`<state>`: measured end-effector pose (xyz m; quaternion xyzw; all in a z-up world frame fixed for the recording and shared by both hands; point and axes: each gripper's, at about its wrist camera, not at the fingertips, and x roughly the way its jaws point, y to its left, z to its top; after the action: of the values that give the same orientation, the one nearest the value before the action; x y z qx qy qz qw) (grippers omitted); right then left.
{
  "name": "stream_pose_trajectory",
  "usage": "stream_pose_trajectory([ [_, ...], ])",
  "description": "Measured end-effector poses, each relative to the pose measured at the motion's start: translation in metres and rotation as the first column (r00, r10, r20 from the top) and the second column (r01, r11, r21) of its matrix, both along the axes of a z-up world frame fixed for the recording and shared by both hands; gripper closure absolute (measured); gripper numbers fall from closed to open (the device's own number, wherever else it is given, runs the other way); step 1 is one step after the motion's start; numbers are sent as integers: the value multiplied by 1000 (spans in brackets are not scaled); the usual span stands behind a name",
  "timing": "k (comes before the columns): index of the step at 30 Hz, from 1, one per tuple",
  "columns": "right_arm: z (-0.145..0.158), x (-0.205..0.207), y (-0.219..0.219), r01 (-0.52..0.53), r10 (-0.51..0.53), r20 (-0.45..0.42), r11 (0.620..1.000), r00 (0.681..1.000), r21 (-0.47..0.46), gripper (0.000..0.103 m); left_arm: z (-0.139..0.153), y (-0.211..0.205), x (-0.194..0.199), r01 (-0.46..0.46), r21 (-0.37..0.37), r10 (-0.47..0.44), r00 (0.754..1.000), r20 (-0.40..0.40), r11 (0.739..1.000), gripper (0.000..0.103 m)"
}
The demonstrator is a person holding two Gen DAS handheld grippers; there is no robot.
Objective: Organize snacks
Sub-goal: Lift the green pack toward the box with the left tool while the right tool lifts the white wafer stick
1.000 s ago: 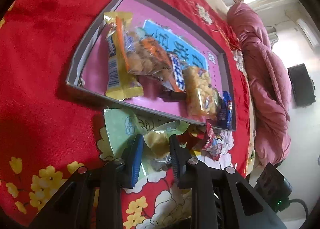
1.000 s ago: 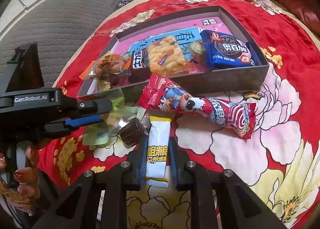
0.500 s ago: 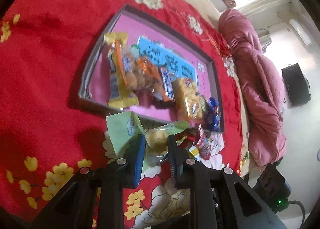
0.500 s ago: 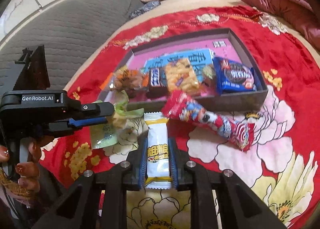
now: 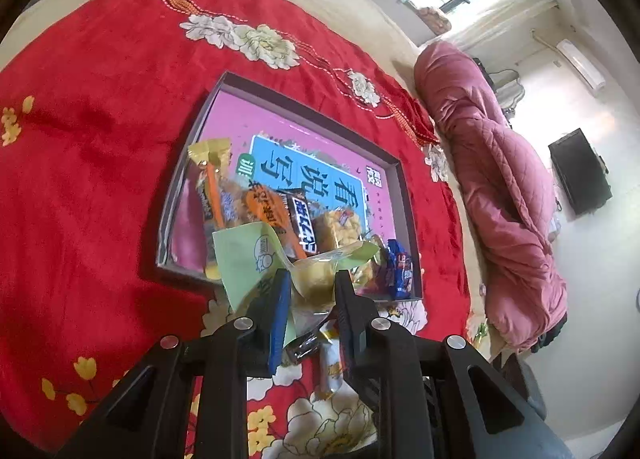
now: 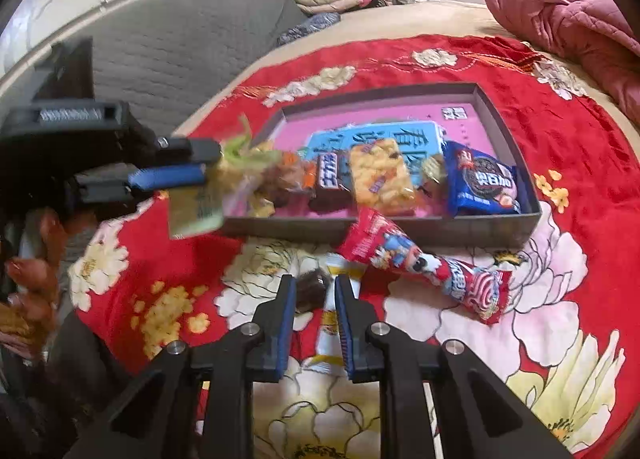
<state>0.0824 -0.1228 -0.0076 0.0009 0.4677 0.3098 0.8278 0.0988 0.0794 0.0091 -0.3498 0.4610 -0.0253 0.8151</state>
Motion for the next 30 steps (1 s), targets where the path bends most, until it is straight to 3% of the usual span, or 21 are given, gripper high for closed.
stream_pose_trajectory([
  [3,-6,1,2,4,-4,-4,999,1000,-53,63,0,-1,3,4,2,-4,1000,3,1000,80],
  [5,-8,2,0,17,-18,-12,998,1000,-61,59,0,-2,5,8,4,-8,1000,3,1000,80],
  [12,-29,8,7,-4,-6,-92,995,996,-101,59,-7,-5,16,22,2,-22,1000,-10,1000,80],
  [13,-32,8,10,-14,3,-99,993,995,-116,60,-7,-5,19,25,3,-25,1000,-10,1000,80],
  [15,-36,8,13,-31,17,-110,992,994,-126,78,-7,-7,22,27,3,-27,1000,-9,1000,80],
  [16,-38,7,15,-41,26,-114,991,993,-131,81,-6,-7,23,28,3,-28,1000,-8,1000,80],
  [20,-33,4,15,-52,42,-91,992,995,-118,84,-3,-8,30,33,11,-33,999,0,999,80],
  [25,-6,-3,7,-61,61,-13,998,998,-10,84,4,-8,36,36,22,-36,999,16,999,80],
  [30,15,2,-3,-12,8,64,998,998,66,84,8,-6,38,35,37,-36,999,26,999,80],
])
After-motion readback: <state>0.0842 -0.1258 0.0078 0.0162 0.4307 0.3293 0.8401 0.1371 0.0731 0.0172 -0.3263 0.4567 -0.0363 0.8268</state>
